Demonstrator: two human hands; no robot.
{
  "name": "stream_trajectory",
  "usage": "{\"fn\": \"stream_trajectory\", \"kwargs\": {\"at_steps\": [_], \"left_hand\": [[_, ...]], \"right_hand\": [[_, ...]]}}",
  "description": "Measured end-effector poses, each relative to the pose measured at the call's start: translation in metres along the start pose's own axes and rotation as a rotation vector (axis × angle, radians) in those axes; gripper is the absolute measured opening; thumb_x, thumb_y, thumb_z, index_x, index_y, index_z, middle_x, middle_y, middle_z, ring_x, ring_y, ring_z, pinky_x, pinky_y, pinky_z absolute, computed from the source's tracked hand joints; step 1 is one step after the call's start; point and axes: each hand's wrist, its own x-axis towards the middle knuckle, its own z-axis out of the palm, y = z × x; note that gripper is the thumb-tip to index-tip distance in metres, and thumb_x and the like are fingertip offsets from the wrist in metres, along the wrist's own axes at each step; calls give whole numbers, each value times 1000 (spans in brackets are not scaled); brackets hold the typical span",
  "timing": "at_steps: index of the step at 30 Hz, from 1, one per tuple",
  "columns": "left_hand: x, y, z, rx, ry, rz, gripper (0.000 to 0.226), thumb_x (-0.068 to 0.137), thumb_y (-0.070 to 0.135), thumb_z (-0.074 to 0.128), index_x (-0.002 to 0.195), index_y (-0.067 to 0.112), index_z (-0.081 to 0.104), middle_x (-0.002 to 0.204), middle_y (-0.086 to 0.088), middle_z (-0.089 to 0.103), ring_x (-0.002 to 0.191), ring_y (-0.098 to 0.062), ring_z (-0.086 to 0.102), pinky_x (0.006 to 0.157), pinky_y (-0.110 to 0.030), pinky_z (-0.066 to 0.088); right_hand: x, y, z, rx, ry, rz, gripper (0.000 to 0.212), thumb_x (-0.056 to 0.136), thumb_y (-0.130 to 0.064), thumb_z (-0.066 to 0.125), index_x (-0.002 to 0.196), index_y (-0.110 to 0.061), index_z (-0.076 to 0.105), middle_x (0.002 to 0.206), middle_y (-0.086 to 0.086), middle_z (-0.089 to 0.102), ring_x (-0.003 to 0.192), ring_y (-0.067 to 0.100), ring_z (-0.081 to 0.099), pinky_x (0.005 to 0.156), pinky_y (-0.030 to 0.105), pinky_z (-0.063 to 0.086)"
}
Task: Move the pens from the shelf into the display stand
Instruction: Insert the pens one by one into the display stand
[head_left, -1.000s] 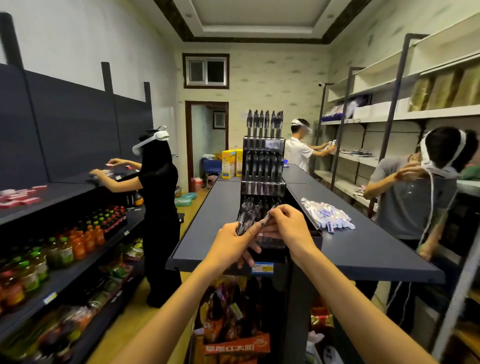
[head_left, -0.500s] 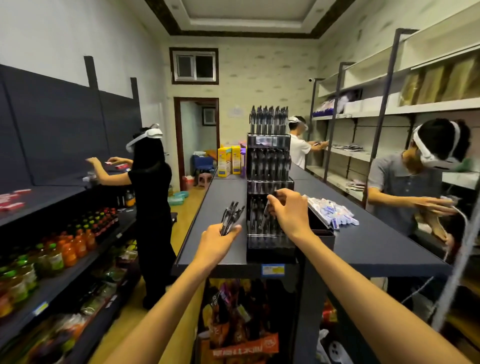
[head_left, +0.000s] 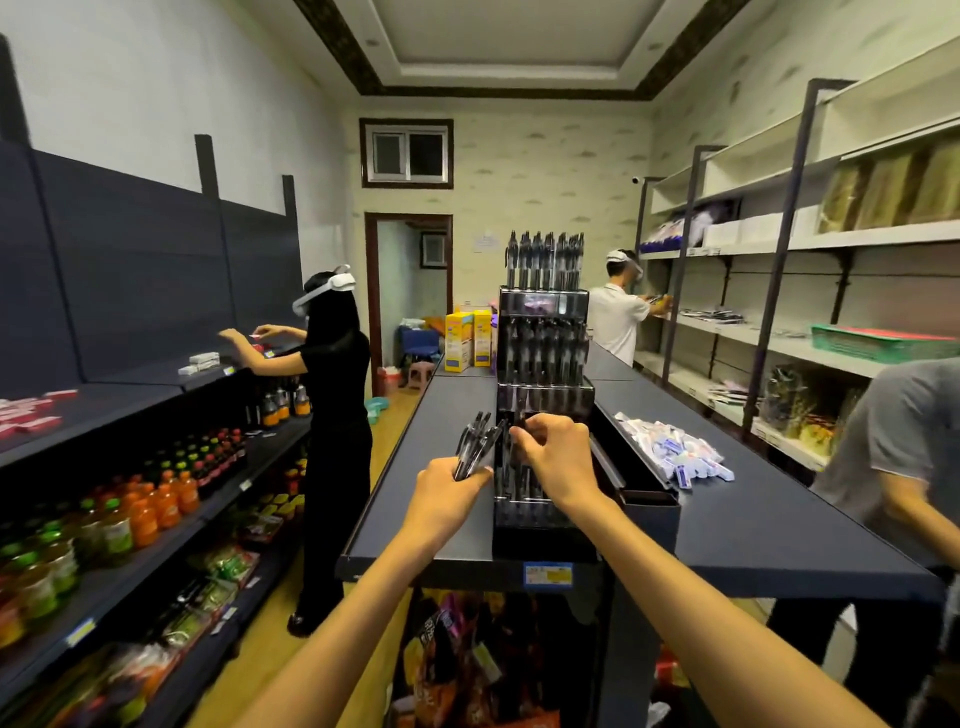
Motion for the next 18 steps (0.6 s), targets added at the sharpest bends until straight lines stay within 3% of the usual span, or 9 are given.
{"fn": "stream_trajectory", "kwargs": {"at_steps": [10, 18], "left_hand": [[6, 3, 6, -61, 45, 14, 42, 87, 35, 69, 53, 24, 47, 41, 14, 41, 40, -3, 38, 39, -14, 29], [4, 8, 7, -68, -99, 0, 28, 86, 50, 68, 59, 48, 61, 44, 16, 48, 39, -1, 40, 40, -20, 33]], "right_hand": [[-11, -2, 4, -154, -190, 49, 30, 95, -31, 70, 82, -4, 77, 76, 11, 74, 77, 24, 71, 82, 40, 57], [-13, -3, -11, -184, -176, 73, 26, 89, -33, 77, 81, -8, 79, 75, 7, 74, 74, 17, 68, 73, 31, 54]]}}
